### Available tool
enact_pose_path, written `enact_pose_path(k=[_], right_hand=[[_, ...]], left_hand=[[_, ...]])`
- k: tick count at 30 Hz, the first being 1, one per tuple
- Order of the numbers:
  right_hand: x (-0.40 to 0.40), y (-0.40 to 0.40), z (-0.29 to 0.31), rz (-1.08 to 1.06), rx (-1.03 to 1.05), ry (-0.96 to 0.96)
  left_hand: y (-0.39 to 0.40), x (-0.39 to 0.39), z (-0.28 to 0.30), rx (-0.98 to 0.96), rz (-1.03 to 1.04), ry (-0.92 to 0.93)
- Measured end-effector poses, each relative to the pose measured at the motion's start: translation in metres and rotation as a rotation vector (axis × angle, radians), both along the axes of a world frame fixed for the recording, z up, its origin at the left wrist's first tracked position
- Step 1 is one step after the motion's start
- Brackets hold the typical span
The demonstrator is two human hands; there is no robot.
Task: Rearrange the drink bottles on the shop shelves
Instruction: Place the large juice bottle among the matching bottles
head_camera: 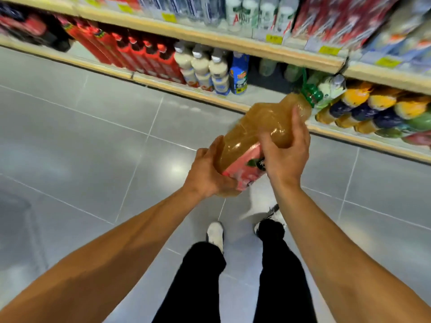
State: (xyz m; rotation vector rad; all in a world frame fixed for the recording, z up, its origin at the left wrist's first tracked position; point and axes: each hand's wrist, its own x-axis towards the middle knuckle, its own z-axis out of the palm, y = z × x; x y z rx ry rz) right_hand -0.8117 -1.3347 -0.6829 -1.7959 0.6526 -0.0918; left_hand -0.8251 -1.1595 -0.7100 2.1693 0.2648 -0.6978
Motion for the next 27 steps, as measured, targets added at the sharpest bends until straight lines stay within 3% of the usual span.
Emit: enact_pose_path(k=[7,12,18,27], right_hand=[[-0.082,0.001,0.145,-0.095,-0.07,-0.078],[-0.143,-0.027,0.209,-0.178,-0.08,-0.164],[-0.218,-0.108,0.233,-0.296,-0.105,-0.228],[-0.329,-0.303,0.237,-0.335,-0.128,-0.238]], left_hand=[[-0.002,-0.066,0.142,0.012,-0.177,-0.084],[-0.032,-0.114,0.209,-0.018,-0.249,-0.172],[-0.115,-0.168,0.237,-0.03,-0.334,-0.184],[-0.316,-0.273,0.241,-0.044,-0.398,-0.207]])
